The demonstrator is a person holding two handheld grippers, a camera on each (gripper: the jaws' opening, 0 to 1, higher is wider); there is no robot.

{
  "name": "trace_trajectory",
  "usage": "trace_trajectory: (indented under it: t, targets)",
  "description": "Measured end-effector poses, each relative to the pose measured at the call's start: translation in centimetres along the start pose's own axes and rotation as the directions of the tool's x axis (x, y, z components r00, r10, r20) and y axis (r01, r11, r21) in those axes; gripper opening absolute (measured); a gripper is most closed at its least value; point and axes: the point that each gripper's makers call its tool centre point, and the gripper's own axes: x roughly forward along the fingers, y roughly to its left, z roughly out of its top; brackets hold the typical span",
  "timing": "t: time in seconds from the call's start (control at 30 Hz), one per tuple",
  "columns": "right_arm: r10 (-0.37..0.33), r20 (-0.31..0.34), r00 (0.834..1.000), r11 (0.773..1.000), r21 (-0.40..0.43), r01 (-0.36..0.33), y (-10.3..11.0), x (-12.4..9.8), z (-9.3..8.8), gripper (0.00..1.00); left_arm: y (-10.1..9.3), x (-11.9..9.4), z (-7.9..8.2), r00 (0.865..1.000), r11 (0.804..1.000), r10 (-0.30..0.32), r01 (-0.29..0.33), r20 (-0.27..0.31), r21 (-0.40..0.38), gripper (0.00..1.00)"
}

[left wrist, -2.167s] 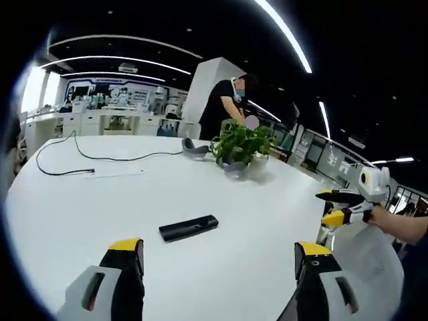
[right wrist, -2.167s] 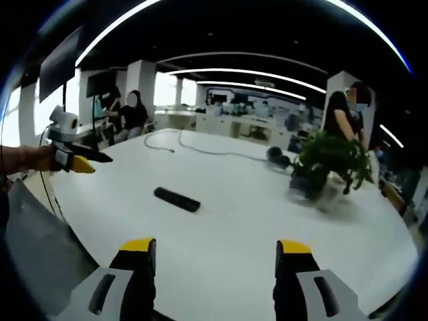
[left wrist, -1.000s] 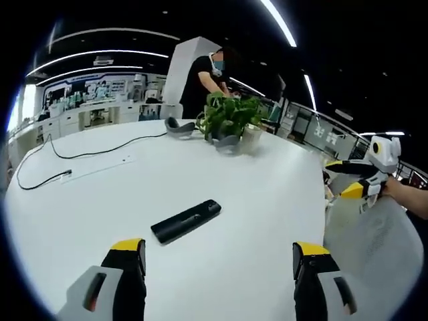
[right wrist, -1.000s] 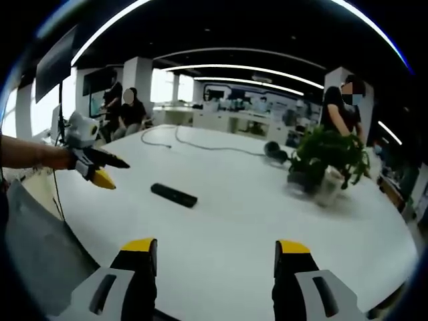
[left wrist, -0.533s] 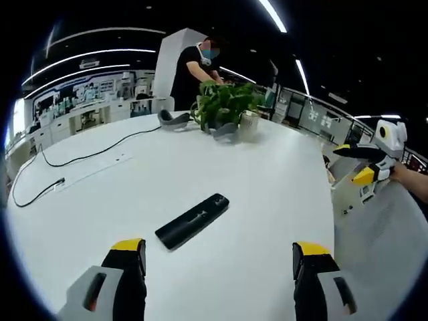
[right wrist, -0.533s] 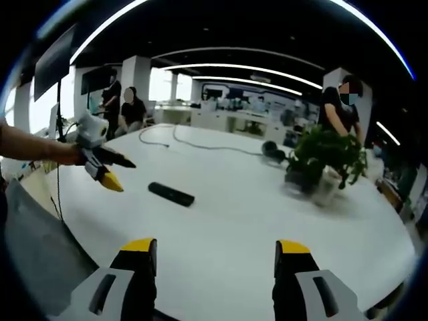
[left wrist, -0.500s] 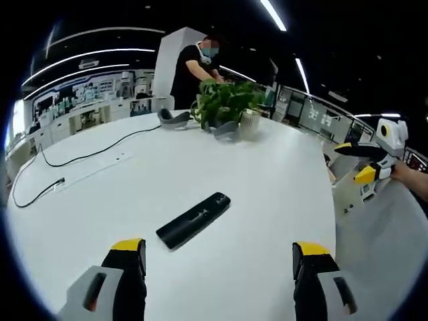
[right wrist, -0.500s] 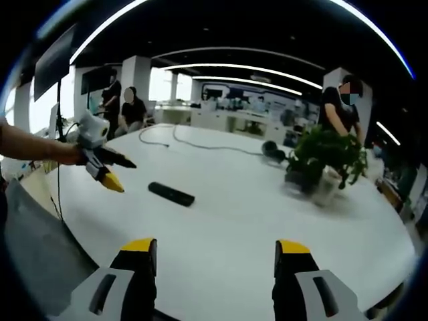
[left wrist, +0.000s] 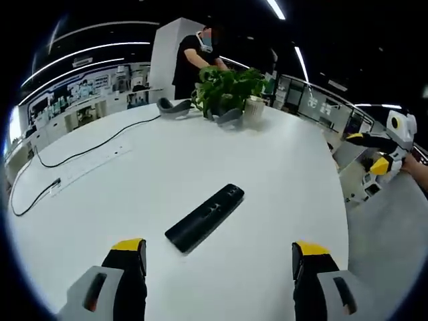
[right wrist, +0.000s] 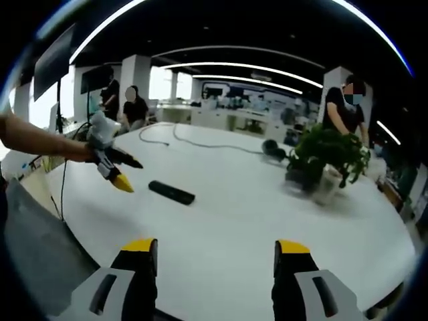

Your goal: Press the specified remote control buttons in sequence, fully releasing each button before pressing the next.

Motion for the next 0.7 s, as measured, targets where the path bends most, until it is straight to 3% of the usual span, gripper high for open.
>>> trace_trajectory:
  t: [0.37, 0.47, 0.7]
  targets:
    - [0.013, -0.01, 1.0, 1.0, 0.0, -0.013, 0.2, 0.1, -0.2, 0.66, 1.0, 1.2, 0.0, 0.998, 0.998, -0.02, 0.024, -0.065, 0.058, 0.91]
    - [0.017, -0.014, 1.0, 1.0, -0.001, -0.017, 0.3, 0.2, -0.3, 0.66, 0.6, 1.5, 0.3, 0.997, 0.996, -0.052, 0.056, -0.057, 0.063, 0.91]
    - [0.026, -0.022, 0.999, 1.0, -0.007, -0.026, 0.4, 0.2, -0.5, 0.63, 0.4, 2.6, 0.1, 0.991, 0.987, -0.06, 0.076, -0.116, 0.138, 0.85]
